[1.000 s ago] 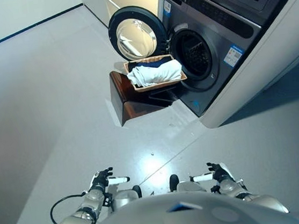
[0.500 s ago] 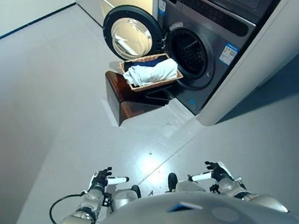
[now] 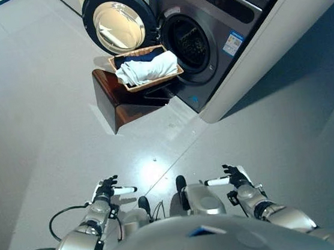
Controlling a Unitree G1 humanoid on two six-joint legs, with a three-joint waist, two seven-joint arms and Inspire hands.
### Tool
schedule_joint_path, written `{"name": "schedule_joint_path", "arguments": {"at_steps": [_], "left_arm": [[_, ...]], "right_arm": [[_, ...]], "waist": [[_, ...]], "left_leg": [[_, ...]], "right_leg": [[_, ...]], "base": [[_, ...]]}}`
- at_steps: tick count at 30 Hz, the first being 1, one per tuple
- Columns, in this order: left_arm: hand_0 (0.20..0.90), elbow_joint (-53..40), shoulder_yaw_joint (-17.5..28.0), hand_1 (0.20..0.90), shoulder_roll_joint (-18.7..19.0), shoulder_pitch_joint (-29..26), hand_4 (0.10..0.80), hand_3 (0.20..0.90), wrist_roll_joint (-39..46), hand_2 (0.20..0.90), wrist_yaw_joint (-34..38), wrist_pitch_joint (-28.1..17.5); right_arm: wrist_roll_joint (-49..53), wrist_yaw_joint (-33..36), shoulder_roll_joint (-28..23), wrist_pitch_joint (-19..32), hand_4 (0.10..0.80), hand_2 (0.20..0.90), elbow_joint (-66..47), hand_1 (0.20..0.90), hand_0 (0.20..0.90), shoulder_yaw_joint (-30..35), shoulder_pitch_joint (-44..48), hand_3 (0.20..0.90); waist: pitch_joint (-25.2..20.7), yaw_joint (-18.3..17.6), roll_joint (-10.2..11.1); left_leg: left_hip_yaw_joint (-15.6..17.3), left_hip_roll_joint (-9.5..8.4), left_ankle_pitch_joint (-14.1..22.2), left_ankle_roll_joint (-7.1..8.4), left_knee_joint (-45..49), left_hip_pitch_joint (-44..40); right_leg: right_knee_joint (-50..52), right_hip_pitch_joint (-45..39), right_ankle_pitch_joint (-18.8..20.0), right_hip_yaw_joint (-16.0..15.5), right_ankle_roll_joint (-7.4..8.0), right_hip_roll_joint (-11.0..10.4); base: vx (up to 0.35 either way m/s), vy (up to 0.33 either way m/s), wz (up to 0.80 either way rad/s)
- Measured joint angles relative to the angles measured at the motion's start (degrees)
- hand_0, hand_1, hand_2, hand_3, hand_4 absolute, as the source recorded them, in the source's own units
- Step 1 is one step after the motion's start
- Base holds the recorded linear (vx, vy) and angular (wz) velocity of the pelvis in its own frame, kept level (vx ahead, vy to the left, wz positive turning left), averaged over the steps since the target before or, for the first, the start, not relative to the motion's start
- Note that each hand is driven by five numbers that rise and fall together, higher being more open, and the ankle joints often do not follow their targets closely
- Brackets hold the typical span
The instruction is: Pick up the clothes and place them into the washing machine
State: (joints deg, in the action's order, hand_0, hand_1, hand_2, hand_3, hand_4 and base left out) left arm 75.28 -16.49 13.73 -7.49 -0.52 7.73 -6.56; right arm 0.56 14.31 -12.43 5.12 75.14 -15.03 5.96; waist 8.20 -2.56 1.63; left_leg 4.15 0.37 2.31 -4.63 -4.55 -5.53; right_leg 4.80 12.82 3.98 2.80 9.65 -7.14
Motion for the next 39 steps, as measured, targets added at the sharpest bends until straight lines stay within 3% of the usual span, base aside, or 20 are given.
{"name": "schedule_joint_path", "arguments": {"at_steps": [2, 4, 5, 6, 7, 8, 9, 10, 13, 14, 16, 19, 21, 22, 27, 31, 32, 35, 38, 39], "left_arm": [[0.900, 1.4, 0.5, 0.900, -1.0, -0.8, 0.800, 0.900, 0.2, 0.900, 0.7, 0.2], [0.900, 1.9, 0.7, 0.900, -0.7, 0.2, 0.800, 0.900, 0.3, 0.900, 1.5, 0.3], [0.900, 1.9, 0.7, 0.900, 0.1, 1.1, 0.800, 0.900, 0.3, 0.900, 1.5, 0.3], [0.900, 1.8, 0.8, 0.900, -0.5, 1.2, 0.800, 0.900, 0.4, 0.900, 1.8, 0.3], [0.900, 1.6, 1.1, 0.900, -2.7, 2.1, 0.800, 0.900, 0.5, 0.900, 2.1, 0.2], [0.900, 1.2, 1.0, 0.900, -3.8, 2.5, 0.800, 0.900, 0.9, 0.900, 2.3, 0.0], [0.900, 1.1, 0.6, 0.900, -4.0, 2.2, 0.800, 0.900, 1.1, 0.900, 2.4, 0.0], [0.900, 1.1, 0.1, 0.900, -4.3, 1.6, 0.800, 0.900, 1.3, 0.900, 2.3, -0.1], [0.900, 1.1, 0.3, 0.900, -4.8, 1.6, 0.800, 0.900, 1.5, 0.900, 2.5, 0.0], [0.900, 0.8, 0.1, 0.900, -5.1, 0.9, 0.800, 0.900, 2.0, 0.900, 2.7, -0.1], [0.900, 0.5, 0.2, 0.900, -5.3, 0.8, 0.800, 0.900, 2.6, 0.900, 2.6, -0.2], [0.900, -0.6, 0.6, 0.900, -5.3, -0.9, 0.800, 0.900, 2.8, 0.900, 2.9, -0.1], [0.900, -0.7, 0.6, 0.900, -5.3, -1.4, 0.800, 0.900, 3.3, 0.900, 3.9, -0.1], [0.900, -0.5, 0.7, 0.900, -5.3, -1.9, 0.800, 0.900, 3.5, 0.900, 4.5, 0.0], [0.900, -0.8, 2.0, 0.900, -5.2, -1.7, 0.800, 0.900, 4.5, 0.900, 5.0, 0.0], [0.900, -0.5, 2.3, 0.900, -5.0, -1.2, 0.800, 0.900, 4.6, 0.900, 5.0, 0.1], [0.900, -0.5, 2.2, 0.900, -5.3, -1.3, 0.800, 0.900, 4.5, 0.900, 4.9, 0.1], [0.900, -1.0, 1.9, 0.900, -3.8, -2.0, 0.800, 0.900, 4.4, 0.900, 4.8, -0.1], [0.900, -0.9, 1.9, 0.900, -2.6, -2.1, 0.800, 0.900, 4.4, 0.900, 4.8, 0.0], [0.900, -0.9, 2.5, 0.900, -1.4, -1.8, 0.800, 0.900, 4.4, 0.900, 4.8, 0.2]], "right_arm": [[0.2, 1.4, -0.4, 0.0, 0.800, 0.900, -1.6, 0.900, 0.900, 1.2, -0.4, 0.900], [0.4, 1.8, -0.2, 0.0, 0.800, 0.900, -2.6, 0.900, 0.900, 0.6, -1.1, 0.900], [0.3, 1.9, 0.4, -0.1, 0.800, 0.900, -2.5, 0.900, 0.900, -0.7, -2.5, 0.900], [0.3, 1.8, 0.3, 0.0, 0.800, 0.900, -2.5, 0.900, 0.900, -1.1, -3.1, 0.900], [0.3, 2.0, -0.6, -0.2, 0.800, 0.900, -2.3, 0.900, 0.900, -1.1, -3.7, 0.900], [0.0, 1.8, -1.2, -0.1, 0.800, 0.900, -2.5, 0.900, 0.900, -1.3, -3.2, 0.900], [0.0, 1.8, -1.2, 0.0, 0.800, 0.900, -3.1, 0.900, 0.900, -1.4, -3.0, 0.900], [0.0, 1.8, -1.5, 0.2, 0.800, 0.900, -4.0, 0.900, 0.900, -2.4, -2.7, 0.900], [-0.1, 2.0, -1.8, 1.1, 0.800, 0.900, -5.3, 0.900, 0.900, -3.0, -1.5, 0.900], [-0.1, 2.2, -1.9, 1.4, 0.800, 0.900, -6.0, 0.900, 0.900, -3.1, -1.6, 0.900], [0.0, 2.3, -2.1, 1.2, 0.800, 0.900, -5.5, 0.900, 0.900, -3.6, -1.4, 0.900], [0.0, 2.6, -2.5, 1.1, 0.800, 0.900, -3.5, 0.900, 0.900, -4.0, 0.1, 0.900], [0.0, 2.8, -2.4, 1.1, 0.800, 0.900, -2.5, 0.900, 0.900, -4.3, 0.5, 0.900], [0.1, 3.0, -2.2, 1.1, 0.800, 0.900, -1.8, 0.900, 0.900, -4.4, 0.6, 0.900], [0.0, 3.1, -2.3, 1.1, 0.800, 0.900, 0.2, 0.900, 0.900, -5.3, 1.4, 0.900], [-0.1, 3.2, -2.9, 1.1, 0.800, 0.900, 0.5, 0.900, 0.900, -5.2, 1.8, 0.900], [-0.1, 3.1, -3.5, 0.9, 0.800, 0.900, 1.1, 0.900, 0.900, -5.1, 1.0, 0.900], [-0.2, 2.6, -1.7, -0.2, 0.800, 0.900, 2.7, 0.900, 0.900, -4.5, -0.5, 0.900], [-0.6, 2.1, -1.3, 0.0, 0.800, 0.900, 2.4, 0.900, 0.900, -4.5, 0.2, 0.900], [-1.4, 1.7, -0.9, 0.0, 0.800, 0.900, 2.3, 0.900, 0.900, -4.7, 1.5, 0.900]], "waist": [[0.4, -1.0, -0.3], [0.3, -1.6, 0.0], [-0.8, -1.6, 1.5], [-1.1, -1.6, 1.1], [-2.9, -1.4, -1.8], [-3.6, -1.1, -2.9], [-3.7, -1.3, -2.0], [-3.7, -1.2, -0.3], [-3.6, -0.9, 1.1], [-3.0, -1.0, 2.0], [-2.5, 0.3, 2.8], [-0.2, 0.3, 3.1], [1.0, 0.5, 2.7], [1.2, 0.4, 1.9], [2.6, 1.8, -0.7], [1.9, 1.8, -1.1], [1.2, 1.5, -1.9], [-1.3, 2.0, 2.3], [-1.5, 2.1, 2.3], [-1.9, 3.3, 2.0]], "left_leg": [[-2.0, -0.13, 0.9, 1.01, -0.1, -0.4], [-3.0, 1.03, 2.6, 3.07, -0.3, -3.0], [-4.2, 1.28, 4.0, 4.64, -0.3, -4.6], [-5.0, 2.56, 4.6, 5.50, -0.3, -5.6], [-5.5, 6.44, 5.1, 7.57, -0.1, -6.1], [-5.9, 8.31, 4.9, 8.86, 2.9, -5.2], [-7.1, 8.46, 4.7, 9.17, 6.7, -3.1], [-8.4, 8.22, 3.4, 11.27, 13.1, 0.1], [-11.1, 9.06, 1.6, 13.87, 23.8, 4.4], [-12.1, 9.49, -1.0, 15.90, 31.1, 7.3], [-11.7, 9.58, -6.6, 15.78, 36.4, 9.6], [-7.3, 7.09, -2.6, 14.09, 36.6, 14.3], [-1.8, 6.56, -2.4, 13.75, 30.1, 16.6], [0.9, 6.55, -3.1, 13.27, 18.9, 16.6], [-0.1, 6.16, -8.7, 12.73, 3.8, 16.2], [1.8, 5.72, -10.6, 9.88, 3.1, 12.5], [1.8, 5.75, -10.3, 6.37, 1.8, 10.3], [1.7, 1.61, -10.1, 2.97, 0.0, 9.0], [1.3, 0.51, -9.1, 1.72, 0.0, 8.0], [1.7, 0.09, -7.8, 1.64, -0.3, 7.6]], "right_leg": [[-9.9, 0.0, 3.0, -2.0, 2.47, -4.5], [-9.2, -0.7, 3.6, -1.6, 2.92, -4.3], [-9.4, -3.6, 2.8, -0.1, 1.39, -3.2], [-9.2, -4.5, 7.3, 0.8, -0.11, -2.2], [-8.1, -4.9, 6.0, -0.1, -2.56, 1.6], [-8.9, -6.7, 6.7, -1.6, -4.13, 3.7], [-9.4, -7.4, 6.3, -2.5, -4.82, 3.7], [-9.4, -8.0, 5.7, -3.6, -6.03, 3.9], [-8.8, -10.4, 2.8, -5.9, -9.07, 5.5], [-9.1, -12.6, 1.7, -7.0, -10.26, 5.7], [-9.2, -14.7, -0.3, -7.3, -12.71, 6.4], [-9.5, -15.8, -0.5, -8.5, -13.65, 5.5], [-9.6, -16.4, -2.2, -8.8, -14.51, 5.6], [-9.6, -16.5, -2.1, -9.5, -14.10, 6.2], [-9.6, -19.6, -3.8, -9.8, -13.50, 8.6], [-9.6, -21.0, -5.3, -10.6, -11.14, 8.0], [-9.6, -22.0, -6.2, -10.7, -9.77, 8.2], [-8.7, -22.3, -7.6, -9.8, -6.68, 4.6], [-5.8, -21.7, -9.0, -8.9, -5.45, 3.0], [-0.5, -19.4, -9.9, -7.9, -3.57, 2.9]], "base": [[0.321, -0.184, 0.28], [0.358, -0.243, 0.30], [0.263, -0.214, 0.41], [0.309, -0.332, 0.57], [0.213, -0.291, 0.47], [0.256, -0.398, 0.47], [0.160, -0.310, 0.36], [0.113, -0.222, 0.32], [0.143, -0.291, 0.14], [0.110, -0.205, 0.27], [0.135, -0.149, 0.18], [0.157, -0.065, 0.29], [0.198, 0.026, 0.32], [0.083, 0.025, 0.18], [0.216, 0.086, -0.23], [0.186, 0.163, -0.49], [0.225, 0.181, -0.01], [0.172, 0.166, 0.35], [0.076, 0.127, 0.09], [0.050, 0.154, -0.18]]}}
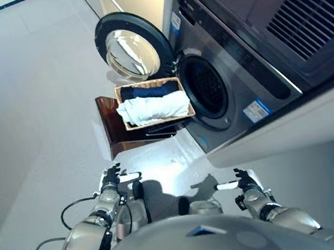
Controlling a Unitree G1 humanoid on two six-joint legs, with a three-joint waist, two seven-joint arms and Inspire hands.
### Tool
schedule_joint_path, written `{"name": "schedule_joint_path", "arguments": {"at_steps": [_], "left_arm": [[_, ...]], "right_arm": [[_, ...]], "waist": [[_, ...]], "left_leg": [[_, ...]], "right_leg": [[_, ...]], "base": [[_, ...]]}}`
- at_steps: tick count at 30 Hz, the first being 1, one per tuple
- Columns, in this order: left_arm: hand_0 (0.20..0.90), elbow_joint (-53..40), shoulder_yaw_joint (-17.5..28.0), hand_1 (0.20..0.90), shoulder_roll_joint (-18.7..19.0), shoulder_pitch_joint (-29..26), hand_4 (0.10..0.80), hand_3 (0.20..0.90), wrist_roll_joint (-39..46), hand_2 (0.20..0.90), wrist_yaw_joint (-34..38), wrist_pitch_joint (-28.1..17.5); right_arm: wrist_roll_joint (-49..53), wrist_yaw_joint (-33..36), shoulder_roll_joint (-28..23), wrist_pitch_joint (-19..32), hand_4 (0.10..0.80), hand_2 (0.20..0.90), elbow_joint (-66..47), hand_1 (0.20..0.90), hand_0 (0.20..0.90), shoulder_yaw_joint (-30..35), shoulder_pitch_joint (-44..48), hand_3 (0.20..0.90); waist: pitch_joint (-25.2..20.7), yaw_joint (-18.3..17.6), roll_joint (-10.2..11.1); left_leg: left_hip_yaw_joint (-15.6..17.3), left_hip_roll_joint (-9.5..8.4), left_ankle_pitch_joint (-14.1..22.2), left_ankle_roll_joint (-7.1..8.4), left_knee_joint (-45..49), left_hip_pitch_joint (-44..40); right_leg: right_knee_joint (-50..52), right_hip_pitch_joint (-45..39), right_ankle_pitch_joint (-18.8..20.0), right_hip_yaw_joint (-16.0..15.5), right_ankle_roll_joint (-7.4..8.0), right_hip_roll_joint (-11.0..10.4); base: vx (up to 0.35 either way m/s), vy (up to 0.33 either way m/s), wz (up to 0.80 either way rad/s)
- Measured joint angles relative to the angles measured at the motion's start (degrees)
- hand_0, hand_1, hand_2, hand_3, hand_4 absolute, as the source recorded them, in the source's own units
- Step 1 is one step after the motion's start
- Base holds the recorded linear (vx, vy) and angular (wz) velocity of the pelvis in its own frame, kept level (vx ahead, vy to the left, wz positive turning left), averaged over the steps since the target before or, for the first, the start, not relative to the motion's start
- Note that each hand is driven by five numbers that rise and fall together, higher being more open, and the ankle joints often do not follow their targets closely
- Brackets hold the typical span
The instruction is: Pick up the clothes and place them into the washing machine
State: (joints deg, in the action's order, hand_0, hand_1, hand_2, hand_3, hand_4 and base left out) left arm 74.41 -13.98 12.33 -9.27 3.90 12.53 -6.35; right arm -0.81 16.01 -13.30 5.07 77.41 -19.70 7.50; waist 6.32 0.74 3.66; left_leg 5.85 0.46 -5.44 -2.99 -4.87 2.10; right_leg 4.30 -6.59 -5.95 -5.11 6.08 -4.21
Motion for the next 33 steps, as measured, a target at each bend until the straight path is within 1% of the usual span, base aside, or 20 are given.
{"name": "schedule_joint_path", "arguments": {"at_steps": [1, 2, 3, 4, 5, 7, 9, 10, 12, 13, 14, 15, 16, 18, 21, 25, 29, 30, 31, 33], "left_arm": [[0.900, 0.0, 0.1, 0.900, 0.4, 0.1, 0.800, 0.900, 0.0, 0.900, 0.0, 0.1], [0.900, 0.1, 0.1, 0.900, 1.0, 0.1, 0.800, 0.900, 0.0, 0.900, 0.1, 0.2], [0.900, 0.1, -0.2, 0.900, 1.7, 0.1, 0.800, 0.900, 0.0, 0.900, 0.0, 0.3], [0.900, 0.1, -0.2, 0.900, 2.3, 0.0, 0.800, 0.900, -0.1, 0.900, 0.0, 0.4], [0.900, 0.1, -0.2, 0.900, 3.1, -0.1, 0.800, 0.900, -0.5, 0.900, 0.0, 0.4], [0.900, 0.2, -0.4, 0.900, 4.2, -0.3, 0.800, 0.900, -1.1, 0.900, 0.0, 0.3], [0.900, 0.5, -0.5, 0.900, 4.1, 0.0, 0.800, 0.900, -1.1, 0.900, -0.1, 0.6], [0.900, 0.8, -0.7, 0.900, 4.2, 0.0, 0.800, 0.900, -1.1, 0.900, -0.1, 0.9], [0.900, 1.7, -0.2, 0.900, 4.4, 0.1, 0.800, 0.900, -0.9, 0.900, 0.0, 1.1], [0.900, 1.6, 0.3, 0.900, 4.8, 0.7, 0.800, 0.900, -0.8, 0.900, -0.1, 1.1], [0.900, 1.6, 0.4, 0.900, 4.9, 0.8, 0.800, 0.900, -0.7, 0.900, 0.0, 1.1], [0.900, 1.6, 0.4, 0.900, 4.8, 0.9, 0.800, 0.900, -0.7, 0.900, -0.1, 1.1], [0.900, 1.6, 0.4, 0.900, 4.3, 1.2, 0.800, 0.900, -0.7, 0.900, -0.1, 0.9], [0.900, 1.5, 0.4, 0.900, 1.9, 3.5, 0.800, 0.900, -0.7, 0.900, 0.0, 0.9], [0.900, 1.0, 0.2, 0.900, 0.4, 4.9, 0.800, 0.900, -1.3, 0.900, -0.7, 1.0], [0.900, -2.2, 0.2, 0.900, -0.1, 3.9, 0.800, 0.900, -2.3, 0.900, -0.7, 0.7], [0.900, -2.5, 0.0, 0.900, -0.5, 0.2, 0.800, 0.900, -2.2, 0.900, 0.1, -0.8], [0.900, -2.5, -0.3, 0.900, -0.8, 0.2, 0.800, 0.900, -2.2, 0.900, 0.1, -0.8], [0.900, -2.5, -0.3, 0.900, -1.3, 0.5, 0.800, 0.900, -2.2, 0.900, 0.1, -1.3], [0.900, -2.3, -0.3, 0.900, -1.6, 0.9, 0.800, 0.900, -2.2, 0.900, 0.1, -1.3]], "right_arm": [[-0.6, 0.0, -0.1, 0.0, 0.800, 0.900, -0.3, 0.900, 0.900, 0.0, 1.3, 0.900], [-0.6, 0.0, -0.1, 0.0, 0.800, 0.900, -0.3, 0.900, 0.900, 0.0, 1.4, 0.900], [-1.0, -0.3, -0.1, 0.1, 0.800, 0.900, -0.7, 0.900, 0.900, -0.8, 2.0, 0.900], [-1.0, -0.8, 0.0, 0.0, 0.800, 0.900, -0.6, 0.900, 0.900, -1.1, 2.1, 0.900], [-1.2, -1.4, 0.0, 0.0, 0.800, 0.900, -0.5, 0.900, 0.900, -1.7, 2.1, 0.900], [-2.6, -1.4, -0.1, -0.1, 0.800, 0.900, -0.4, 0.900, 0.900, -2.2, 2.8, 0.900], [-3.9, -1.3, -1.0, -0.1, 0.800, 0.900, -0.4, 0.900, 0.900, -3.5, 2.9, 0.900], [-6.0, -1.3, -1.6, -0.3, 0.800, 0.900, -0.5, 0.900, 0.900, -4.6, 4.3, 0.900], [-9.4, -1.3, -2.2, 0.0, 0.800, 0.900, -1.1, 0.900, 0.900, -6.1, 7.0, 0.900], [-10.6, -1.3, -2.3, 0.0, 0.800, 0.900, -2.7, 0.900, 0.900, -6.1, 7.3, 0.900], [-11.1, -1.2, -2.4, 0.1, 0.800, 0.900, -3.1, 0.900, 0.900, -6.1, 7.4, 0.900], [-11.2, -1.3, -2.3, 0.1, 0.800, 0.900, -3.0, 0.900, 0.900, -6.1, 7.5, 0.900], [-11.3, -1.3, -2.4, 0.1, 0.800, 0.900, -3.0, 0.900, 0.900, -5.9, 7.4, 0.900], [-11.7, -1.6, -2.7, -0.2, 0.800, 0.900, -2.0, 0.900, 0.900, -4.8, 6.7, 0.900], [-11.8, -1.6, -4.2, -0.2, 0.800, 0.900, -3.2, 0.900, 0.900, -4.8, 5.1, 0.900], [-12.2, -1.5, -5.6, -0.2, 0.800, 0.900, -5.5, 0.900, 0.900, -4.9, 3.0, 0.900], [-12.2, -1.1, -5.8, 0.2, 0.800, 0.900, -7.1, 0.900, 0.900, -5.6, 4.2, 0.900], [-12.1, -1.1, -6.4, 0.0, 0.800, 0.900, -8.0, 0.900, 0.900, -6.1, 4.2, 0.900], [-12.2, -1.0, -7.7, 0.1, 0.800, 0.900, -9.9, 0.900, 0.900, -6.1, 4.2, 0.900], [-12.2, -1.1, -9.1, 0.1, 0.800, 0.900, -12.6, 0.900, 0.900, -6.2, 4.3, 0.900]], "waist": [[0.3, 0.0, -1.4], [0.5, 0.0, -1.8], [0.7, -0.3, -1.9], [0.9, -0.4, -1.8], [1.1, -0.8, -1.3], [1.8, -0.3, 0.1], [1.6, 0.0, 0.7], [2.3, 0.5, 0.2], [3.0, 1.4, 0.2], [3.0, 1.6, 1.4], [3.0, 1.7, 1.8], [3.0, 1.4, 1.7], [2.8, 0.9, 1.1], [1.7, 1.8, -0.6], [0.3, 1.5, -1.6], [-0.5, 0.7, -2.0], [1.5, 0.4, -1.0], [1.5, 0.0, -1.2], [0.8, 0.0, -2.4], [0.7, 0.1, -3.6]], "left_leg": [[-0.1, 0.92, 0.1, -0.28, 0.1, -0.4], [-0.8, 0.94, 0.5, -0.96, 0.3, -0.8], [-2.2, 0.94, 0.3, -1.69, 0.3, -1.5], [-3.8, 0.72, 0.5, -2.05, 0.3, -1.9], [-4.7, 0.74, 0.3, -2.37, 0.0, -1.8], [-4.6, 0.83, 0.1, -2.40, 0.1, -1.6], [-4.3, 0.84, 0.0, -2.12, 0.3, -0.7], [-4.2, 1.55, -0.2, -1.62, 0.3, 0.2], [-3.1, 2.87, 0.1, 0.14, 0.2, 1.4], [-2.9, 2.50, 0.0, 1.89, 0.1, 1.4], [-3.0, 2.45, -0.1, 2.54, 0.0, 1.2], [-3.6, 2.67, 0.0, 3.13, 0.0, 1.1], [-4.4, 3.53, 0.8, 4.66, 0.0, 0.7], [-4.0, 5.91, 1.6, 6.40, 0.1, -1.7], [-4.5, 6.84, 2.2, 6.98, 0.3, -2.9], [-5.0, 6.71, 2.7, 7.80, 1.9, -3.0], [-8.1, 4.84, 3.6, 9.98, 14.9, 2.5], [-9.1, 4.76, 4.4, 10.54, 13.1, 2.2], [-9.5, 4.73, 4.4, 10.58, 7.7, 1.3], [-9.1, 4.71, 4.5, 10.47, 4.8, 1.2]], "right_leg": [[9.1, 4.3, -1.6, 0.5, 1.66, 0.2], [13.9, 6.2, -1.8, 1.1, 2.12, 0.2], [24.0, 10.5, -2.1, 3.5, 3.32, 0.6], [26.7, 11.6, -2.4, 4.9, 4.07, 1.0], [28.8, 13.5, -2.9, 8.1, 3.68, 2.4], [23.6, 14.3, -2.7, 8.3, 3.07, 2.5], [15.3, 14.0, -2.0, 7.4, 2.11, 1.2], [7.8, 14.4, 0.0, 5.1, 0.96, -1.5], [-2.4, 14.6, 2.8, -0.7, 2.55, -4.2], [-6.0, 14.1, 5.0, -1.4, 3.40, -6.0], [-6.8, 13.5, 7.9, -2.0, 3.69, -6.4], [-7.1, 13.2, 9.5, 0.1, 3.55, -5.5], [-7.4, 12.3, 11.1, 1.6, 2.18, -4.2], [-9.5, 8.9, 11.9, 1.4, 0.86, -1.8], [-9.5, 7.7, 12.3, 1.0, -0.48, -0.7], [-9.4, 6.6, 11.5, 0.7, -0.88, -0.4], [-9.4, 4.4, 10.9, -0.2, -2.08, -2.6], [-9.4, 4.3, 10.5, -0.3, -2.47, -2.7], [-9.4, 5.4, 10.1, 0.1, -1.94, -2.4], [-9.4, 6.2, 10.1, 1.3, -1.91, -1.6]], "base": [[0.024, 0.103, -0.11], [0.064, 0.104, 0.24], [0.048, 0.050, 0.53], [0.083, 0.055, 0.87], [0.076, -0.007, 0.84], [0.107, -0.044, 0.87], [0.074, -0.104, 0.60], [0.051, -0.087, 0.35], [0.055, -0.120, 0.17], [0.098, -0.131, 0.22], [0.124, -0.087, 0.37], [0.163, -0.112, 0.56], [0.184, -0.129, 0.46], [0.182, -0.143, 0.04], [0.124, -0.138, -0.10], [-0.012, -0.130, 0.06], [0.003, -0.009, 0.13], [0.176, 0.094, -0.12], [0.090, 0.050, -0.18], [0.112, 0.071, -0.37]]}}
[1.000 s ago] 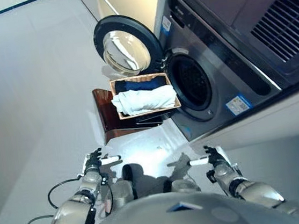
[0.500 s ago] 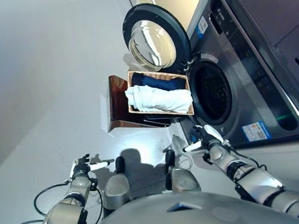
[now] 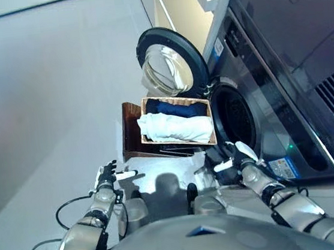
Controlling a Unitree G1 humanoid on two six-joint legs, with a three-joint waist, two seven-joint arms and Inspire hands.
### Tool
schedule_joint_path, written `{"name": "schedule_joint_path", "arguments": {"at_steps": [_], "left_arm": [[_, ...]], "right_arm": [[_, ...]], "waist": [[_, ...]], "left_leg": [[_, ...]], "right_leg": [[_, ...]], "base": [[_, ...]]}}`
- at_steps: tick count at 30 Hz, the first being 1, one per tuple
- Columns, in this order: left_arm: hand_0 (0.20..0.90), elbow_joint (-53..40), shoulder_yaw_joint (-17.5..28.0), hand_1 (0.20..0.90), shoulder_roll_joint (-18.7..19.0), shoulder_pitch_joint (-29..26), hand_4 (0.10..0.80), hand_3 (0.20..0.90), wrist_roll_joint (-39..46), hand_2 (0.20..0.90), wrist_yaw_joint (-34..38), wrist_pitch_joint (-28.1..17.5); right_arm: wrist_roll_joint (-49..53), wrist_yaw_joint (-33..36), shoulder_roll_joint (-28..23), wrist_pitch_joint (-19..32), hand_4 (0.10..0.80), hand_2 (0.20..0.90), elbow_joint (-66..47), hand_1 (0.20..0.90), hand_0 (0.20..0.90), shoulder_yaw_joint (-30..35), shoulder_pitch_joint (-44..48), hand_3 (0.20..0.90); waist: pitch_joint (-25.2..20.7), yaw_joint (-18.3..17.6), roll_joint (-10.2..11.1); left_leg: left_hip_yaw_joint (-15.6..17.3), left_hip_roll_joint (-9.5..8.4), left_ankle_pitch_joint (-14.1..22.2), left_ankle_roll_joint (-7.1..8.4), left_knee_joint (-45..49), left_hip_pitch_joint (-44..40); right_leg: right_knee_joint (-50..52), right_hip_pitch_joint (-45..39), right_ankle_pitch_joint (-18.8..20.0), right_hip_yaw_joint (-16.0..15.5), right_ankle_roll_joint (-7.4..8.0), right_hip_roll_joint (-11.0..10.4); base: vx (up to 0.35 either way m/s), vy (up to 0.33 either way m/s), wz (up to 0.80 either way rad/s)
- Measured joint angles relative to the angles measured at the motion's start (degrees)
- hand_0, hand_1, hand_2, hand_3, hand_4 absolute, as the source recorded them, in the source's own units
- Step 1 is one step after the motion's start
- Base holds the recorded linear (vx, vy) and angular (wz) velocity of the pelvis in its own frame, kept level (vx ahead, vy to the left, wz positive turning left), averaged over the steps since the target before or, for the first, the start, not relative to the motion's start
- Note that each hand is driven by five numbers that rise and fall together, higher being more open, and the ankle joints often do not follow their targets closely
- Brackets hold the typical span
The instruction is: Pick up the clothes and place them into the washing machine
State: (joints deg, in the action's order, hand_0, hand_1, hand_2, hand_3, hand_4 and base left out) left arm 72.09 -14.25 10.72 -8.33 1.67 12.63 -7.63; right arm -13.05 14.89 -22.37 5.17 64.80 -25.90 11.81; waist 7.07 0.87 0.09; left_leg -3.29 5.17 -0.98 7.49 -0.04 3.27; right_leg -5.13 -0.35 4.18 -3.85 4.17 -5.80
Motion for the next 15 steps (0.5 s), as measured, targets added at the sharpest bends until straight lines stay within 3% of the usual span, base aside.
{"name": "schedule_joint_path", "arguments": {"at_steps": [1, 2, 6, 7, 9, 10, 15], "left_arm": [[0.900, 0.0, 0.0, 0.900, 0.1, 0.9, 0.800, 0.900, 0.0, 0.900, 0.0, 0.2], [0.900, 0.1, 0.1, 0.900, 0.6, 1.5, 0.800, 0.900, 0.0, 0.900, 0.0, 0.4], [0.900, -0.2, 0.1, 0.900, 2.6, 2.7, 0.800, 0.900, -0.5, 0.900, -0.1, 0.9], [0.900, -0.2, 0.3, 0.900, 3.1, 2.7, 0.800, 0.900, -1.0, 0.900, -0.1, 0.9], [0.900, -0.8, 0.8, 0.900, 4.2, 2.4, 0.800, 0.900, -0.9, 0.900, 0.4, 0.8], [0.900, -0.7, 1.3, 0.900, 5.0, 1.8, 0.800, 0.900, -1.0, 0.900, 0.8, 0.8], [0.900, -0.8, 4.7, 0.900, 4.9, 1.3, 0.800, 0.900, -0.9, 0.900, 2.1, 0.7]], "right_arm": [[0.0, 0.1, -0.9, 0.4, 0.800, 0.900, -2.0, 0.900, 0.900, 0.0, 0.1, 0.900], [-0.1, 0.0, -1.0, 0.3, 0.800, 0.900, -2.9, 0.900, 0.900, -0.4, 0.1, 0.900], [-2.3, 0.0, -2.1, 0.0, 0.800, 0.900, -9.1, 0.900, 0.900, -1.6, -0.4, 0.900], [-3.1, 0.0, -2.0, 0.1, 0.800, 0.900, -10.2, 0.900, 0.900, -1.8, -0.1, 0.900], [-4.6, 0.0, -2.3, 0.2, 0.800, 0.900, -12.3, 0.900, 0.900, -4.1, 2.4, 0.900], [-5.2, -0.1, -2.4, 0.9, 0.800, 0.900, -13.5, 0.900, 0.900, -5.8, 4.7, 0.900], [-9.3, -0.9, -3.9, 1.4, 0.800, 0.900, -18.4, 0.900, 0.900, -7.1, 5.4, 0.900]], "waist": [[-0.2, -0.1, -0.6], [0.4, 0.1, 0.3], [0.6, -0.1, 3.5], [0.5, -0.3, 4.0], [1.2, 0.7, 3.9], [2.1, 1.2, 4.0], [2.1, 1.6, 4.0]], "left_leg": [[0.2, 0.02, -0.5, -3.02, -1.6, -0.4], [1.4, -0.26, -1.9, -4.61, -3.0, -1.8], [4.1, -2.17, -2.7, -6.40, -4.6, -2.8], [5.1, -3.15, -2.4, -6.90, -4.5, -2.9], [7.7, -2.69, -2.2, -7.30, -4.5, -2.7], [8.8, -3.20, -2.0, -7.59, -4.5, -2.6], [8.2, -2.89, -1.2, -7.34, -4.6, -4.6]], "right_leg": [[0.0, 1.0, 0.4, 0.9, 0.40, 0.8], [0.0, 0.7, 0.7, 1.7, 0.83, 0.4], [0.0, 1.8, 1.7, 2.0, 1.90, -1.6], [0.5, 2.1, 2.5, 2.3, 3.03, -2.0], [1.9, 4.8, 3.0, 2.9, 2.91, -1.9], [1.1, 5.0, 3.8, 1.6, 2.79, -2.2], [0.3, 2.3, 3.1, 0.6, 2.66, -1.9]], "base": [[0.103, 0.112, -0.60], [0.077, 0.123, -0.56], [-0.020, 0.110, -0.31], [-0.171, 0.068, -0.49], [-0.064, 0.039, -0.67], [0.107, 0.014, -0.42], [0.126, -0.008, 0.03]]}}
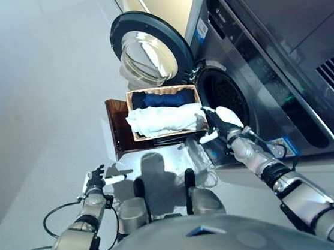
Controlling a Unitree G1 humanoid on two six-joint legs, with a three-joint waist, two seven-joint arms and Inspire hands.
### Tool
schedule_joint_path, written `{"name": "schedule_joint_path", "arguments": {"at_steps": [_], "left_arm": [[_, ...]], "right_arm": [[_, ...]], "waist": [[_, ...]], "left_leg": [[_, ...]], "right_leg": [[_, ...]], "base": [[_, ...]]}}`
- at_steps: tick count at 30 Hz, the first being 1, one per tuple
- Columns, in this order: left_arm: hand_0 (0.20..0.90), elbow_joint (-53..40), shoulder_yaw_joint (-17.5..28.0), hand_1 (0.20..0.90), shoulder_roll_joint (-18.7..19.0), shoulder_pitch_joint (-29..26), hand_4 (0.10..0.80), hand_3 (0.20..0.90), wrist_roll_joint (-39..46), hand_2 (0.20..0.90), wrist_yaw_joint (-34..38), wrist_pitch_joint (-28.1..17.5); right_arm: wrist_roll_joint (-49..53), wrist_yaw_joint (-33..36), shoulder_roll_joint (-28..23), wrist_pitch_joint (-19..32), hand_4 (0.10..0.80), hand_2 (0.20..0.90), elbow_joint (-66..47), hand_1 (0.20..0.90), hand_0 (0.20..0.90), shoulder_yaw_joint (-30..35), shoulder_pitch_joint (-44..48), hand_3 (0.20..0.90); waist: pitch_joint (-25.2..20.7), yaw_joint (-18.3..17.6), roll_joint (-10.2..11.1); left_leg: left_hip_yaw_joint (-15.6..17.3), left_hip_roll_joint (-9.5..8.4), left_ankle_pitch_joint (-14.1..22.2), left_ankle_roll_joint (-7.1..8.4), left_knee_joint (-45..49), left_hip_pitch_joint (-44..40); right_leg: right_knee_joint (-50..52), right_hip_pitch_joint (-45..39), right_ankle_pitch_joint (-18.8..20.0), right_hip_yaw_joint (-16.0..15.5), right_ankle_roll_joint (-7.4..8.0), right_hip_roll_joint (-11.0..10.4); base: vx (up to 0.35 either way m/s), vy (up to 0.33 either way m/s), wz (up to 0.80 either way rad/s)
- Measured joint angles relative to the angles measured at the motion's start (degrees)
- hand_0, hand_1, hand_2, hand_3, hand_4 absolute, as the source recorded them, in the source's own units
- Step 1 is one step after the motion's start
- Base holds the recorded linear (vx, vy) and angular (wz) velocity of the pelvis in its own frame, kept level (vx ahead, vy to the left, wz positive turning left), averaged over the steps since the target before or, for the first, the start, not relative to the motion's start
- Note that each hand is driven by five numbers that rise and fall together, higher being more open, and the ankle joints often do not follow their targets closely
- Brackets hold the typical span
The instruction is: Pick up the clothes and place them into the washing machine
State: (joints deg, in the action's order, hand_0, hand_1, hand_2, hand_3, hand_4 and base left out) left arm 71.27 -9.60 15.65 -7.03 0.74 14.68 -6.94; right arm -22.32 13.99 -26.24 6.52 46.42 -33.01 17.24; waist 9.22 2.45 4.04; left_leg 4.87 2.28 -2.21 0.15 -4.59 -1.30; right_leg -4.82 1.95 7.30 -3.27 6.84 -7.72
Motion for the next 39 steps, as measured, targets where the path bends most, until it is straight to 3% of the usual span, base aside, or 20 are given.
{"name": "schedule_joint_path", "arguments": {"at_steps": [6, 9, 11, 14, 19, 24, 33, 39], "left_arm": [[0.900, -2.0, -0.6, 0.900, -1.5, 2.4, 0.800, 0.900, 0.1, 0.900, -0.8, 0.2], [0.900, -4.5, -2.5, 0.900, -0.8, 2.5, 0.800, 0.900, 1.3, 0.900, -0.8, -0.2], [0.900, -4.2, -3.8, 0.900, -0.1, -2.1, 0.800, 0.900, 2.5, 0.900, -0.5, -0.5], [0.900, -4.4, -5.3, 0.900, -0.3, -10.4, 0.800, 0.900, 4.7, 0.900, 0.4, -1.4], [0.900, -4.2, -5.1, 0.900, 0.3, -12.5, 0.800, 0.900, 6.0, 0.900, 1.6, -1.0], [0.900, -3.6, -5.2, 0.900, 0.9, -13.4, 0.800, 0.900, 7.0, 0.900, 2.2, -0.8], [0.900, -3.2, -5.6, 0.900, 1.1, -17.4, 0.800, 0.900, 10.0, 0.900, 3.3, -1.1], [0.900, -4.3, -7.3, 0.900, 0.9, -20.4, 0.800, 0.900, 14.2, 0.900, 4.6, -2.3]], "right_arm": [[-3.5, -0.5, -4.0, 1.0, 0.800, 0.900, -1.5, 0.900, 0.900, -1.4, 1.8, 0.900], [-6.2, -0.1, -6.8, 1.1, 0.800, 0.900, -3.5, 0.900, 0.900, -5.4, 3.9, 0.900], [-7.9, 0.8, -8.2, 1.1, 0.800, 0.900, -2.6, 0.900, 0.900, -9.6, 9.0, 0.900], [-11.7, 1.3, -12.4, 2.3, 0.800, 0.900, -2.7, 0.900, 0.900, -14.0, 19.1, 0.900], [-12.7, 4.5, -12.3, 2.2, 0.800, 0.900, -2.7, 0.900, 0.900, -14.8, 24.0, 0.900], [-13.3, 6.9, -11.3, 1.6, 0.800, 0.900, -0.8, 0.900, 0.900, -17.2, 29.3, 0.900], [-13.8, 9.9, -5.9, -0.4, 0.800, 0.900, 8.7, 0.900, 0.900, -20.0, 33.9, 0.900], [-17.4, 13.8, -0.2, -3.7, 0.800, 0.900, 21.7, 0.900, 0.900, -20.8, 38.5, 0.900]], "waist": [[-0.2, 0.0, 0.3], [0.1, 0.2, 0.6], [2.0, -0.4, 1.1], [7.4, 0.0, -0.3], [11.2, 0.0, -0.9], [13.9, -0.1, -0.8], [14.2, 0.1, -0.8], [14.1, 1.6, -0.9]], "left_leg": [[-0.6, 0.35, 0.1, 0.19, 0.0, -0.9], [-0.8, 0.59, -0.6, 0.46, 1.5, 3.4], [-1.7, 0.90, 0.6, 0.86, 8.1, 11.5], [-3.1, 2.28, 1.2, 1.94, 15.5, 24.1], [-3.7, 2.98, 2.1, 1.99, 20.8, 31.1], [-3.9, 3.18, 4.4, 1.54, 27.0, 37.1], [-4.9, 2.91, 6.0, 0.76, 31.0, 42.2], [-5.8, 2.04, 6.5, 0.99, 32.9, 46.7]], "right_leg": [[0.0, -1.5, -0.6, -0.8, -0.15, 0.2], [0.4, 2.0, -0.1, -1.3, -0.25, 0.6], [3.0, 7.8, 0.2, -2.1, -0.88, 1.0], [10.3, 19.3, -1.0, -3.3, -2.02, 1.7], [18.0, 26.9, -3.8, -3.6, -3.14, 1.3], [23.7, 32.8, -5.5, -2.9, -3.10, 1.2], [27.0, 36.9, -6.9, -3.3, -2.81, 0.6], [30.9, 41.8, -8.7, -3.8, -2.99, -0.5]], "base": [[-0.001, -0.016, 0.08], [-0.414, -0.090, 0.10], [-0.273, -0.049, 0.24], [-0.122, -0.002, 0.26], [-0.052, 0.019, 0.08], [-0.032, 0.027, -0.01], [0.000, 0.008, 0.05], [0.046, 0.002, 0.09]]}}
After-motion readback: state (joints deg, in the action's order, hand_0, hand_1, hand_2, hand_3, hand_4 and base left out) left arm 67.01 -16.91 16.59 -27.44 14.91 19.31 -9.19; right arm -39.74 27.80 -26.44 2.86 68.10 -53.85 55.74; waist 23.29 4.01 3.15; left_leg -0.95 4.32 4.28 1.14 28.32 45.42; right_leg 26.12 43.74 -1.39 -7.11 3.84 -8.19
